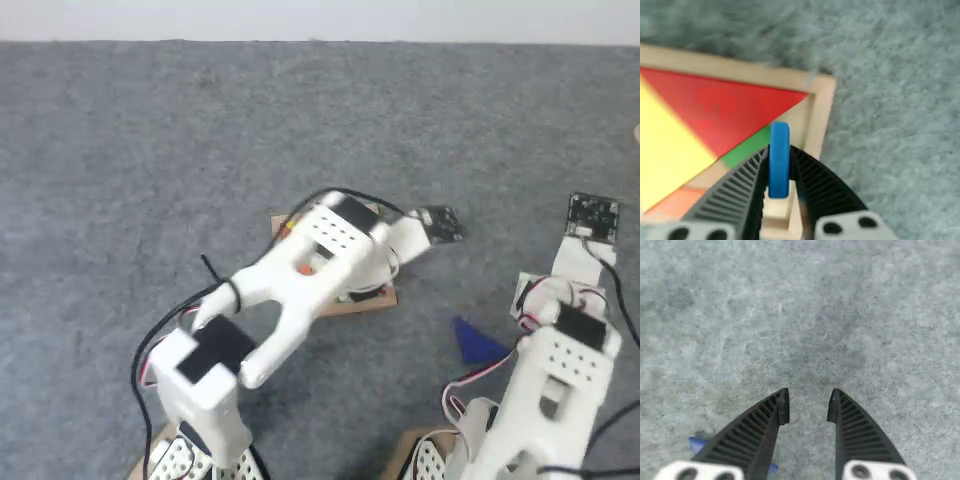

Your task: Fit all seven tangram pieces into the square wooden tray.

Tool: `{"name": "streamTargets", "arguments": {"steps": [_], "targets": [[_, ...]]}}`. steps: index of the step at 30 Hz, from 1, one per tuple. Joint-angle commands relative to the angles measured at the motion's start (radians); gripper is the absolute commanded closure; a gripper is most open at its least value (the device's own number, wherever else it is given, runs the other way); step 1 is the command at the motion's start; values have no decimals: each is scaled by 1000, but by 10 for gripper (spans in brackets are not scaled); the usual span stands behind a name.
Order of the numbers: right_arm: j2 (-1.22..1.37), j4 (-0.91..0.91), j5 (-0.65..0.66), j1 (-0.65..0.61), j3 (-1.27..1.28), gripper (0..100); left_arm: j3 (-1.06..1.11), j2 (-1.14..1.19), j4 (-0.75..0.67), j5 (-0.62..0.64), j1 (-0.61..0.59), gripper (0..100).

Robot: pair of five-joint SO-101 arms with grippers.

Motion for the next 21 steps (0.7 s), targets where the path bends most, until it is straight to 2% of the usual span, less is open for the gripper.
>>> {"name": "streamTargets", "arguments": {"steps": [1,7,12,15,21], "targets": [[-82,2,-8,15,3,853,-50,25,-35,-26,17,990],[-87,1,-9,7,9,854,-48,46,-28,-25,11,987],[-87,7,-6,-31,11,854,-70,41,-28,21,11,913],[-87,5,-6,-31,12,854,-79,41,-23,23,11,906],[-87,-15,-5,-33,31,854,-145,41,57,20,2,906]]}}
